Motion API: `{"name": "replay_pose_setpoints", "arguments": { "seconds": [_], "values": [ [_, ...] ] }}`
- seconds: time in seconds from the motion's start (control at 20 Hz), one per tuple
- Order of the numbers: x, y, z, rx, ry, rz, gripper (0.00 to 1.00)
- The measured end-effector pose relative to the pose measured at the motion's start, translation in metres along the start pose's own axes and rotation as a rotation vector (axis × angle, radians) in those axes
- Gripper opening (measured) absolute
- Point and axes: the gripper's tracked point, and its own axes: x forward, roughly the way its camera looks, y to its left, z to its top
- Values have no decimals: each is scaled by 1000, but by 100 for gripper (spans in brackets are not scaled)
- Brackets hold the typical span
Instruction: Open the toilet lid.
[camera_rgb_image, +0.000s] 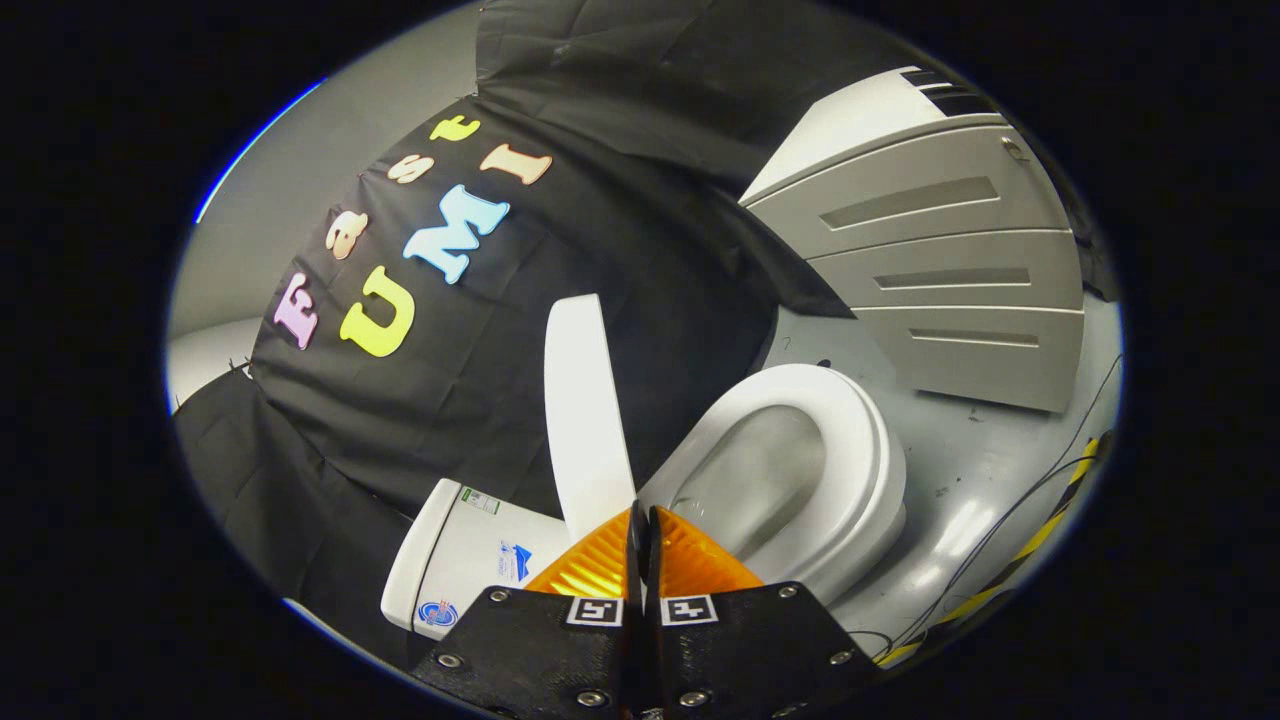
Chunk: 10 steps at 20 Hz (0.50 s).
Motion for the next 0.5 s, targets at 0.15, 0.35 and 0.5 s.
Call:
{"name": "replay_pose_setpoints", "arguments": {
  "seconds": [0.15,0.35,0.5],
  "values": [
    [-1,7,-3,-40,10,-13,0],
    [-4,34,-8,-142,7,-9,0],
    [-8,53,-9,-205,14,-2,0]
  ]
}}
